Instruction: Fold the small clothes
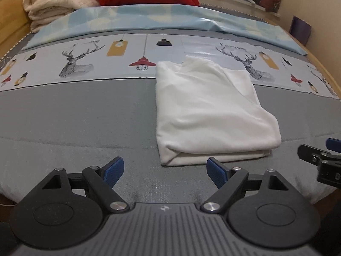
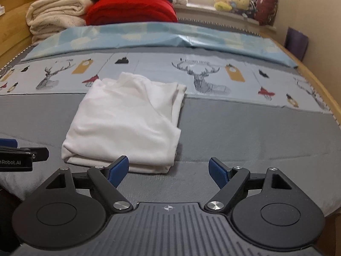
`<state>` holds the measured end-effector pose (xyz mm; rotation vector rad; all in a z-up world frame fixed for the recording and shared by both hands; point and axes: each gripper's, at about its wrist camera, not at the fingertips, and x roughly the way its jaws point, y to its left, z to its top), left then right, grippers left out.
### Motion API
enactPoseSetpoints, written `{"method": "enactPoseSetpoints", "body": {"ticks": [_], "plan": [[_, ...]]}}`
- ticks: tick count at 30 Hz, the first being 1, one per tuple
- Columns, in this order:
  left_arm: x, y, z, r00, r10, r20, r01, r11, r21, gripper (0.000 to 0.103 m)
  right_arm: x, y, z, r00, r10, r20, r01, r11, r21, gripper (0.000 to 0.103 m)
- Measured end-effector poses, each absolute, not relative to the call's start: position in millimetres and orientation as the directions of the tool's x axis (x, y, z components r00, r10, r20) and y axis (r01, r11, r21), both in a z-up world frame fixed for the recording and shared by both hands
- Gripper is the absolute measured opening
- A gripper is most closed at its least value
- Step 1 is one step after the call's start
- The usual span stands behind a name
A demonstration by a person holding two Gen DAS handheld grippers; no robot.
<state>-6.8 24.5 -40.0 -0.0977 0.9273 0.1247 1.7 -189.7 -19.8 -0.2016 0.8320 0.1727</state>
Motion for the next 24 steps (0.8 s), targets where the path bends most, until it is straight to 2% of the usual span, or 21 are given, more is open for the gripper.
{"method": "enactPoseSetpoints", "body": {"ticks": [24], "plan": [[-0.6,22.1,-46.4,0.594,0.026,-0.804,-0.111,0.993,-0.050,0.089,8.8,-184.8,-26.2,0.644,0.081,-0.761,-0.241,0.965,-0.100,0.083]]}}
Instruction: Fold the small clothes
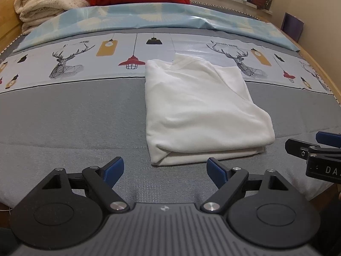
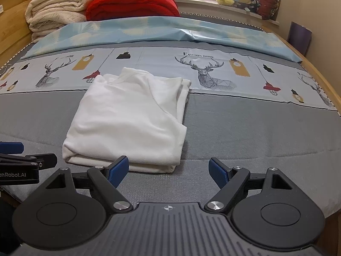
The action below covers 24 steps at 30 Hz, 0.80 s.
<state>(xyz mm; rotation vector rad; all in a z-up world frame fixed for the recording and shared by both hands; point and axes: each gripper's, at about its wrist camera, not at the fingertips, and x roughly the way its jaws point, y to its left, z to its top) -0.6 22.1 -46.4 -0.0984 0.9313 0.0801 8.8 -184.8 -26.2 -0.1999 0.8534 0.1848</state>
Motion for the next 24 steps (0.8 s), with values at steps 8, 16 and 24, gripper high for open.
{"method": "enactPoseSetpoints", "body": {"ticks": [8,16,24], "plan": [[-0.5,21.9,-46.7,0.594,0.025,-0.804,-0.114,0.992,-0.053,0.089,9.0,-183.7,-26.8,0.643,0.079,-0.762,-0.242,0.965,-0.104,0.083],[-1.6,21.8,-45.4,0.599,0.020,-0.801,-0.107,0.993,-0.056,0.097,9.1,-183.3,-27.1,0.642,0.079,-0.762,-0.244,0.964,-0.105,0.083],[-1.0,21.7,-45.4,0.599,0.018,-0.800,-0.107,0.993,-0.058,0.097,9.1,-183.2,-27.5,0.642,0.080,-0.763,-0.244,0.964,-0.105,0.083]]}}
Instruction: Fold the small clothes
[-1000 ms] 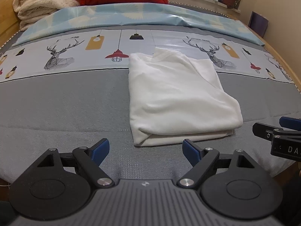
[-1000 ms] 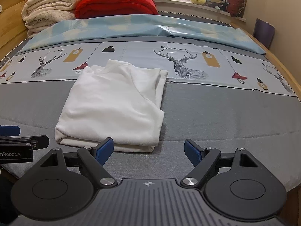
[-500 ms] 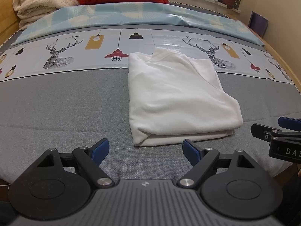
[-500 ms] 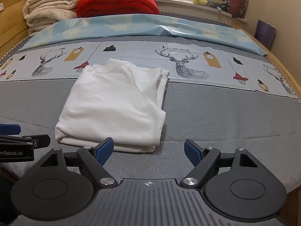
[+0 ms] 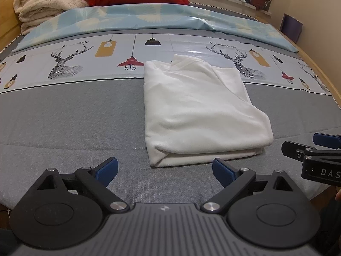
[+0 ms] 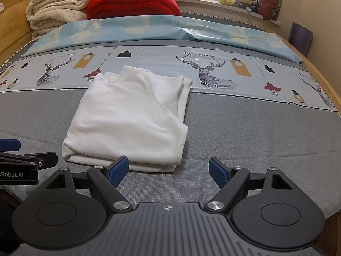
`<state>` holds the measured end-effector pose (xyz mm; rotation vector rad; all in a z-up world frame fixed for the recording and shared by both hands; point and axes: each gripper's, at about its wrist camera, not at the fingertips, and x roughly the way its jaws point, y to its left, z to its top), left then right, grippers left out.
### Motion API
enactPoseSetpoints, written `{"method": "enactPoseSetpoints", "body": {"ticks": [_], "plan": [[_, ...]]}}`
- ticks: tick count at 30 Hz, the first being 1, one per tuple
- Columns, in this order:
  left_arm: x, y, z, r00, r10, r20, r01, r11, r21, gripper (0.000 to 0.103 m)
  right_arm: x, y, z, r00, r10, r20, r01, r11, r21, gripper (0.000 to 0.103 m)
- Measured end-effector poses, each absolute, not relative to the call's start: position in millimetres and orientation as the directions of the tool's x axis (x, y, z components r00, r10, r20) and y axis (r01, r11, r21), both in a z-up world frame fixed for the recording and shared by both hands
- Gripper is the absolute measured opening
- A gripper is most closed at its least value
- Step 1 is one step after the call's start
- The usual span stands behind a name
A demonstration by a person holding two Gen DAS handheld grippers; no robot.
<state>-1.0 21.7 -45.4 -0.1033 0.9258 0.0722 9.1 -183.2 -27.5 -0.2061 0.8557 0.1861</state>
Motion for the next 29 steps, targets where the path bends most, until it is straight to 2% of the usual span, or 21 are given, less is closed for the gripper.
{"method": "enactPoseSetpoints", "body": {"ticks": [29], "plan": [[0.6,20.7,-47.4,0.606,0.017,-0.795,-0.100,0.994,-0.054,0.102,9.0,-182.8,-30.6,0.638,0.081,-0.766,-0.249,0.963,-0.105,0.083]]}}
